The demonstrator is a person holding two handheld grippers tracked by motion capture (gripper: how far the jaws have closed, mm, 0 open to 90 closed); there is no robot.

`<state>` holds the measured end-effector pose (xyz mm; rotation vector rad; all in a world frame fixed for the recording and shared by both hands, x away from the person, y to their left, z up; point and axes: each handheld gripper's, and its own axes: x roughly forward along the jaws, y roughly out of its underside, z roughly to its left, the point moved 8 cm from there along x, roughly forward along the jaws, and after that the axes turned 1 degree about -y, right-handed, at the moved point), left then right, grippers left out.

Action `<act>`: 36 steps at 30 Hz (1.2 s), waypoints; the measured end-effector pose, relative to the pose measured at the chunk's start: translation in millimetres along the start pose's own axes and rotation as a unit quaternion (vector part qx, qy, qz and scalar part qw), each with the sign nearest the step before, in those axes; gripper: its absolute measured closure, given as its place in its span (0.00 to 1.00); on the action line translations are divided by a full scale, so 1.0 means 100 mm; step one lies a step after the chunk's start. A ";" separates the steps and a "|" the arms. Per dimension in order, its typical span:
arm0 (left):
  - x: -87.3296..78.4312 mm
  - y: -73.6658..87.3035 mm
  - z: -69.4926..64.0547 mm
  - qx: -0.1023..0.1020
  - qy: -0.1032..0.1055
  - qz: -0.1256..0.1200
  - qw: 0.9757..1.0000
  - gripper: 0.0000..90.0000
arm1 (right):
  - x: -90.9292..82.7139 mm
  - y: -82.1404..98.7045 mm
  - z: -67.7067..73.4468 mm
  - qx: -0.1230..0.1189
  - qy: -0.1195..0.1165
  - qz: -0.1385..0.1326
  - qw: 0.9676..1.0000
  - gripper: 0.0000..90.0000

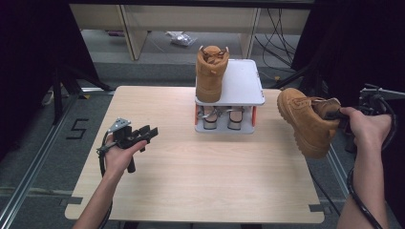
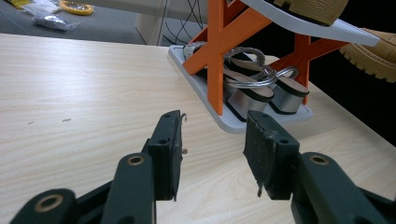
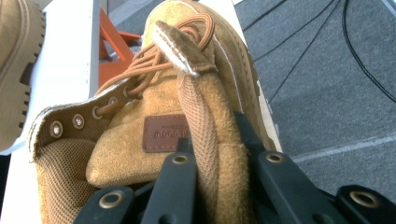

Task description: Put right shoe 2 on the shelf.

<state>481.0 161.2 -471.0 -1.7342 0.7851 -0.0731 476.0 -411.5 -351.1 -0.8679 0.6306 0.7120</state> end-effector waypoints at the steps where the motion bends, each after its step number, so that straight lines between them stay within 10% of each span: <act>1: 0.00 0.00 0.00 0.001 -0.001 0.000 1.000 0.62 | 0.01 -0.03 0.02 0.011 0.000 -0.010 1.000 0.92; 36: -0.04 -0.03 0.02 0.002 0.003 -0.010 1.000 0.63 | 0.08 -0.25 0.31 0.021 -0.018 -0.036 0.999 0.91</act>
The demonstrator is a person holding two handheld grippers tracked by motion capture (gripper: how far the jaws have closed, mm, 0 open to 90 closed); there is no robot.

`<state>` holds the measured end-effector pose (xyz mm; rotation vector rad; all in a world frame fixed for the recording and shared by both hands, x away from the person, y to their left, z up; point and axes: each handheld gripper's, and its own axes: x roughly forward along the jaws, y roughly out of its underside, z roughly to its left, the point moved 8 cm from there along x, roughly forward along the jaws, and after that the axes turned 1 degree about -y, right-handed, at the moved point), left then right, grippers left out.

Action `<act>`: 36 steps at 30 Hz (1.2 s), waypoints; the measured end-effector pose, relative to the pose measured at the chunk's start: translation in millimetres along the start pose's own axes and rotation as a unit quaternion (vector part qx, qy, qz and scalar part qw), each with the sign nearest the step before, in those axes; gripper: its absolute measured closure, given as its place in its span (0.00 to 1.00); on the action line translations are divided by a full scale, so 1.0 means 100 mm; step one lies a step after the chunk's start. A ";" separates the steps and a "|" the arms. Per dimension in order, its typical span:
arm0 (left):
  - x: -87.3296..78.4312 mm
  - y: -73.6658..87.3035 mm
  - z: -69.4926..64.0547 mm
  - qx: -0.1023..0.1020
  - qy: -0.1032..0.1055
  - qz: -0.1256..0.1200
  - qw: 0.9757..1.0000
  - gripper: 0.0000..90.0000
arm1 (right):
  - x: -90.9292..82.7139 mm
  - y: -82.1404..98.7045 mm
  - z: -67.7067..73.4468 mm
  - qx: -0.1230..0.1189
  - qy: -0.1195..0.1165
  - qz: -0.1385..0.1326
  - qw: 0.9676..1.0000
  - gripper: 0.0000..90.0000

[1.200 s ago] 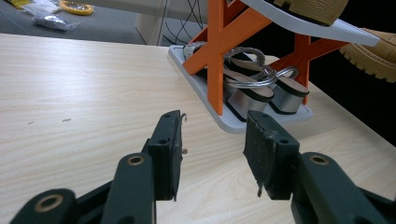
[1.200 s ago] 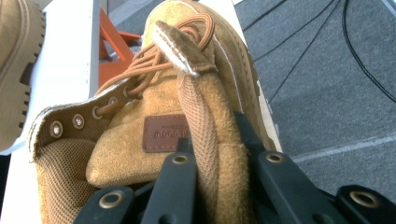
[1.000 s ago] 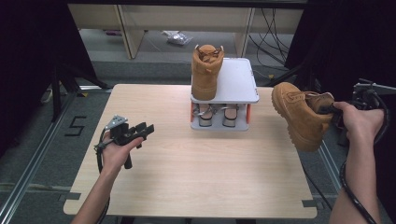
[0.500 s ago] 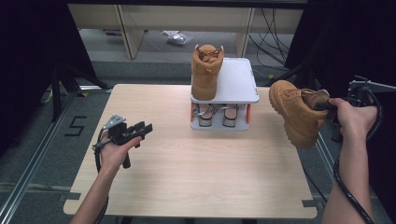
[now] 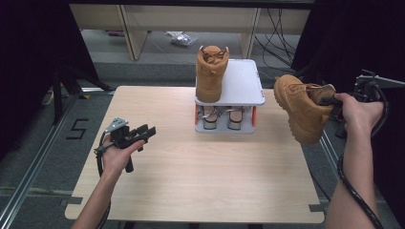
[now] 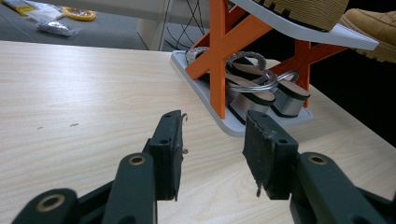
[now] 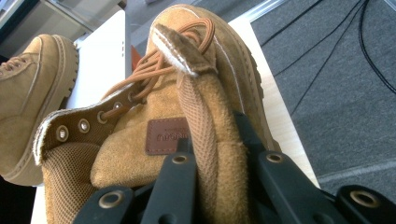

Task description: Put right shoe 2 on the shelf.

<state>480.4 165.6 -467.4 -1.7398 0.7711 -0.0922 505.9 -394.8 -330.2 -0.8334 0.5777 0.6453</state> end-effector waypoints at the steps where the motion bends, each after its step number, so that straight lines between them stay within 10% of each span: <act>1: 0.00 0.00 0.00 0.000 -0.001 0.000 1.000 0.63 | 0.01 -0.01 0.01 -0.003 -0.003 -0.005 1.000 0.91; 36: -0.02 -0.01 0.04 -0.001 -0.006 -0.002 1.000 0.62 | 0.10 -0.19 0.21 0.009 -0.010 -0.033 0.999 0.91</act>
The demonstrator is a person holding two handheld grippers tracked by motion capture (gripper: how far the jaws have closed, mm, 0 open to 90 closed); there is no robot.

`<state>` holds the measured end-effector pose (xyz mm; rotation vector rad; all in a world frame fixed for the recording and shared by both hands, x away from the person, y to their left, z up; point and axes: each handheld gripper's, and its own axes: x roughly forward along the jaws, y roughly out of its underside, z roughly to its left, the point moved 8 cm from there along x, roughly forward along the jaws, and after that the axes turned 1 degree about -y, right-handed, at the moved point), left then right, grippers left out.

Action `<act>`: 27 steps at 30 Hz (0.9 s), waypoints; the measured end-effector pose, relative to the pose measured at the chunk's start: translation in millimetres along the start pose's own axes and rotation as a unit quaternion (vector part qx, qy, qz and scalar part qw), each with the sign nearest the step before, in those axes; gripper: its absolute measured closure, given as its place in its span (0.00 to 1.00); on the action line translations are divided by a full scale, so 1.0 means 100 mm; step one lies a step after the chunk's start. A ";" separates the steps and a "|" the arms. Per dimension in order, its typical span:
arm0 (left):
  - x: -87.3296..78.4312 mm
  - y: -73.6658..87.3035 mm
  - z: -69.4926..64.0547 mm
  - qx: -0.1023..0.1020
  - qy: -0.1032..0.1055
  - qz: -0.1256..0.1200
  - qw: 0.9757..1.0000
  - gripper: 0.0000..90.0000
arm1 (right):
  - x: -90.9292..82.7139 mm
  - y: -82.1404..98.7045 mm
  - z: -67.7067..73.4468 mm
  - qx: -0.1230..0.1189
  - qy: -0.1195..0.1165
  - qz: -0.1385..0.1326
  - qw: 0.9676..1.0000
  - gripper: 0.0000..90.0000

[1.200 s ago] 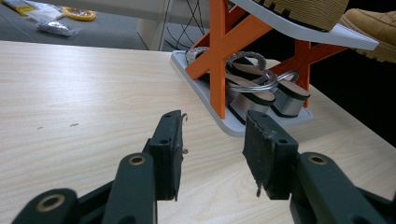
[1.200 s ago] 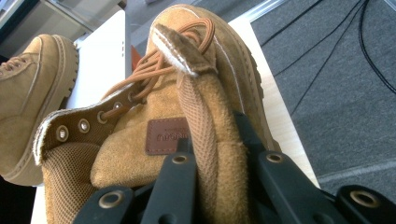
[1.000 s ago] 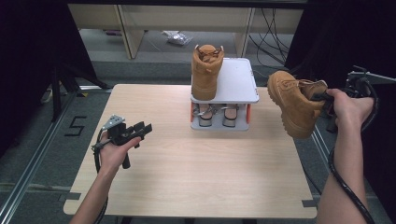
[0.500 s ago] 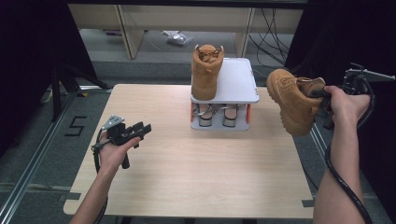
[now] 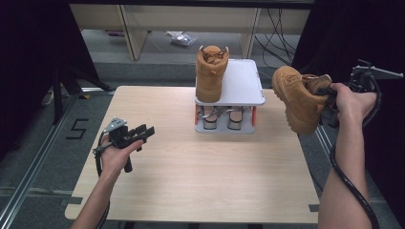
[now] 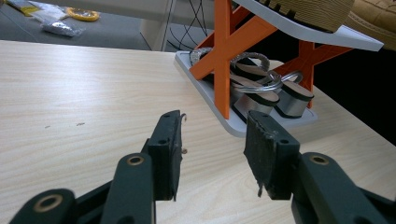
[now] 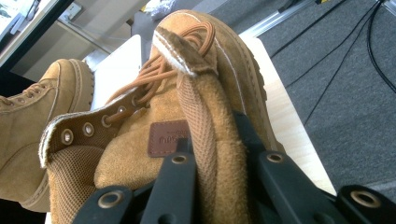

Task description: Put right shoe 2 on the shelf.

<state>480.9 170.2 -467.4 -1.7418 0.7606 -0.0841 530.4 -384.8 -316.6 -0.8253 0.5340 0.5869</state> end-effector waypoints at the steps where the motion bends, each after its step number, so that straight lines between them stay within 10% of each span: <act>1: 0.00 0.00 0.00 0.000 0.000 0.000 1.000 0.62 | 0.00 -0.01 0.01 -0.003 0.000 -0.002 1.000 0.91; 27: -0.02 -0.01 0.01 -0.001 0.000 -0.002 1.000 0.62 | 0.11 -0.07 0.08 -0.016 -0.001 -0.011 1.000 0.91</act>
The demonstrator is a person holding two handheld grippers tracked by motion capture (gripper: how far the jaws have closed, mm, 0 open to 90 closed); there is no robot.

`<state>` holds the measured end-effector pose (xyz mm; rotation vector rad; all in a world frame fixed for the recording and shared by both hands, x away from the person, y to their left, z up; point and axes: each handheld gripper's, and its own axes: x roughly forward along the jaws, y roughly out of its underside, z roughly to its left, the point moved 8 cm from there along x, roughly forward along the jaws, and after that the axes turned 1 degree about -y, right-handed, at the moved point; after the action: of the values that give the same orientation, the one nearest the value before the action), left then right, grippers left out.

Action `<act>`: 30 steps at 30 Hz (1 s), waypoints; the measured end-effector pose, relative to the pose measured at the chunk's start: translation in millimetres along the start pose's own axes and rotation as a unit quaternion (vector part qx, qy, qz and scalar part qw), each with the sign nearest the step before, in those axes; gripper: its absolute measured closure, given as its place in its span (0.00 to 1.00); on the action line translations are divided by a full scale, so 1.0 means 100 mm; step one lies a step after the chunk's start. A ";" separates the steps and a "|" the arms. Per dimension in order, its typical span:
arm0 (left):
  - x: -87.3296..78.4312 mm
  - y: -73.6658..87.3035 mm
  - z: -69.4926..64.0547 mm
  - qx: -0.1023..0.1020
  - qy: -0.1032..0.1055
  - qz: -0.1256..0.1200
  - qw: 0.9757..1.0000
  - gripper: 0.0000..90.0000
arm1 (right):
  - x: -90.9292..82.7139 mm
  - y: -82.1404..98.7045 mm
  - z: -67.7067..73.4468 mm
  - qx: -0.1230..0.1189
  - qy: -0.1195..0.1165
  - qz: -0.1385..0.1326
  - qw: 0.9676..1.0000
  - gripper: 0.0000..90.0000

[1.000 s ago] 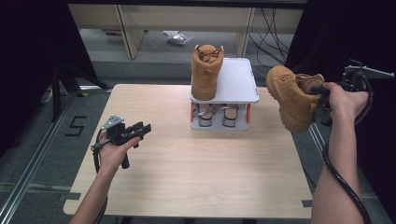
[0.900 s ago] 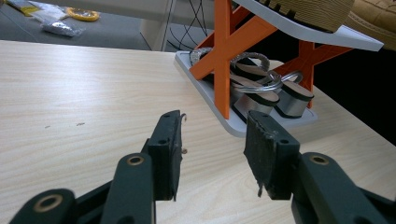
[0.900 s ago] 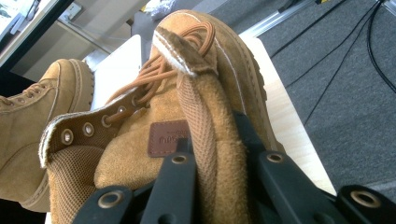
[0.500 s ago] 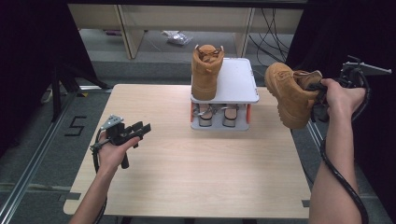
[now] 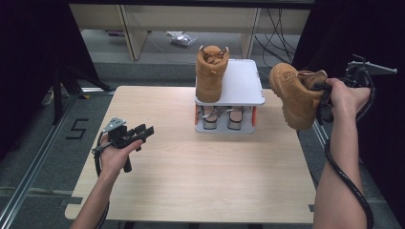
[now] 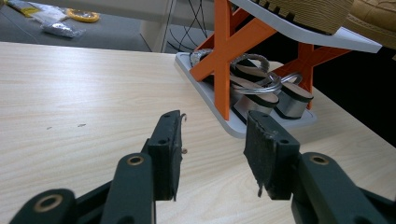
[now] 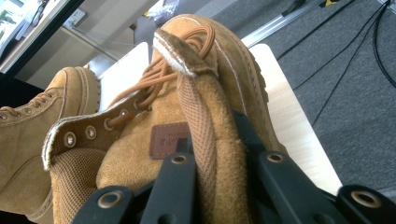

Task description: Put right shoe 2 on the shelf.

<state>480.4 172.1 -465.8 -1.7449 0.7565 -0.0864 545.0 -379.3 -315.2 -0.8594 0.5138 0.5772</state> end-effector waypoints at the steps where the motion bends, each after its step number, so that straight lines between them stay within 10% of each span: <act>1: 0.00 0.00 0.00 -0.001 0.000 -0.001 1.000 0.62 | 0.00 0.00 -0.01 -0.007 0.001 0.002 1.000 0.91; 5: 0.00 0.00 0.01 -0.001 0.000 0.000 1.000 0.62 | 0.02 0.00 0.04 0.027 -0.004 0.003 1.000 0.91; 30: 0.00 0.00 0.02 -0.001 0.000 -0.001 1.000 0.62 | 0.12 -0.08 0.18 0.016 -0.010 -0.010 1.000 0.91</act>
<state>481.0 173.4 -466.6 -1.7467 0.7551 -0.0872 562.3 -366.2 -308.5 -0.8269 0.4941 0.5568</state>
